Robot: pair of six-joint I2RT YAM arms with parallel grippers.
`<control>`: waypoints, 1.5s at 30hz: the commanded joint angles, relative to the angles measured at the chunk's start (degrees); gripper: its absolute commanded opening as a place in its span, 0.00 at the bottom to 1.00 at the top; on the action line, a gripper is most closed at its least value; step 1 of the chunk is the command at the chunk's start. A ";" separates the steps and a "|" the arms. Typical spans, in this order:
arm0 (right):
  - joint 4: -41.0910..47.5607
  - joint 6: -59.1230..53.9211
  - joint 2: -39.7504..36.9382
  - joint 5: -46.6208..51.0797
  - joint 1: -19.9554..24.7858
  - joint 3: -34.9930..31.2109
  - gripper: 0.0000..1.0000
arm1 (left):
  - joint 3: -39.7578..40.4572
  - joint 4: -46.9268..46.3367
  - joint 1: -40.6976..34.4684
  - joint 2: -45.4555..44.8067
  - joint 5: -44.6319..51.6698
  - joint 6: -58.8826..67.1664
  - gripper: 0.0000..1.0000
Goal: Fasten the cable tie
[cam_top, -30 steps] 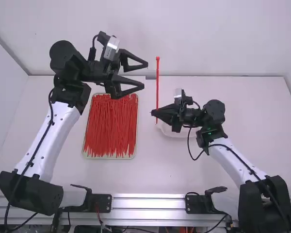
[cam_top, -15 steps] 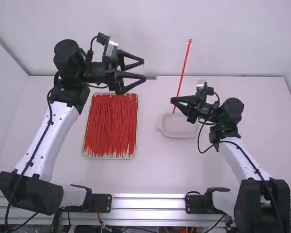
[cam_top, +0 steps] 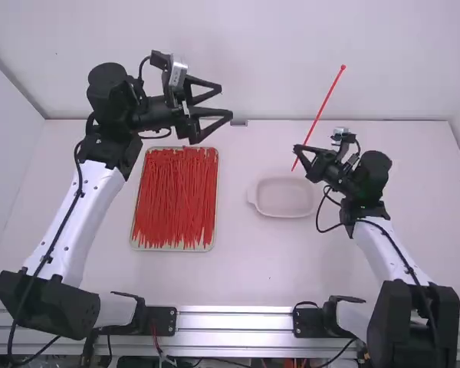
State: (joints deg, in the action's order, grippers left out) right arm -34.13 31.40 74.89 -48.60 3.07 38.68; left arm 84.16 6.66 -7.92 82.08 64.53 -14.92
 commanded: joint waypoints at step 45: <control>46.58 -13.05 0.02 119.64 -55.45 24.00 0.00 | 0.83 3.04 -0.39 -0.11 -9.88 -8.26 1.00</control>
State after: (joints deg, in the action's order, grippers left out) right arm 12.40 17.67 74.89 62.43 -50.48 60.75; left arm 84.16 8.86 -8.16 82.06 52.25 -21.67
